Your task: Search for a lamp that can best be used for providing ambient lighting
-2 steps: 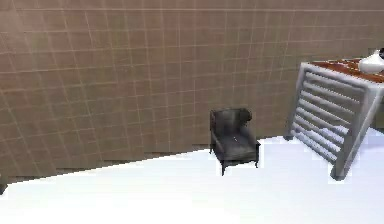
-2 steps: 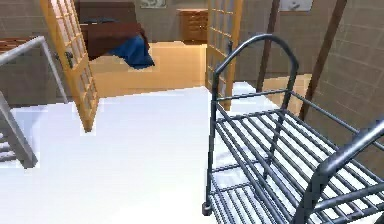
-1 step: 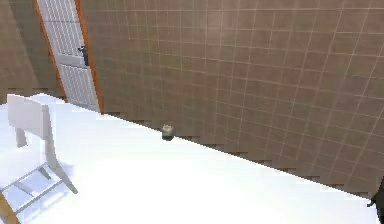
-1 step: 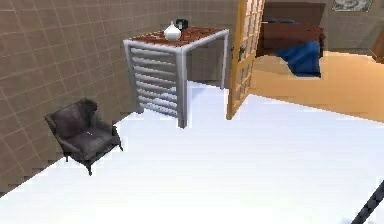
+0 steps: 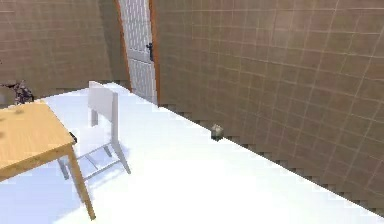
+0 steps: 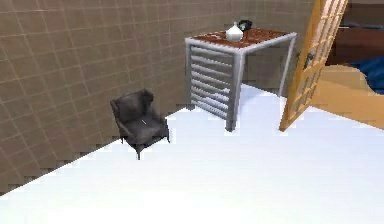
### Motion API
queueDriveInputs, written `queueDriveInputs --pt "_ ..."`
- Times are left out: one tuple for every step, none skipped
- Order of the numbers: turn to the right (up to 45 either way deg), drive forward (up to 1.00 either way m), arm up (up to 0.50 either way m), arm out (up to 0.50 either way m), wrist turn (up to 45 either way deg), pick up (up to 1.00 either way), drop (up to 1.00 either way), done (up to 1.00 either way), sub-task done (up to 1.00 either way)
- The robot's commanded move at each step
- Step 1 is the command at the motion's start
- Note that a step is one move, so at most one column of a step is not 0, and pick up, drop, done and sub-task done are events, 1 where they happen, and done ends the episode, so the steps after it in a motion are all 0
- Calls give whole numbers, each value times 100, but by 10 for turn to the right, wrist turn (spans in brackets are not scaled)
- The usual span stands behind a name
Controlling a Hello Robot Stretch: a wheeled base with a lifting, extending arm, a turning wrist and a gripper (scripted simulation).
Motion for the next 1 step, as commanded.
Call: queueDriveInputs --pt "0 5 0 0 0 0 0 0 0"
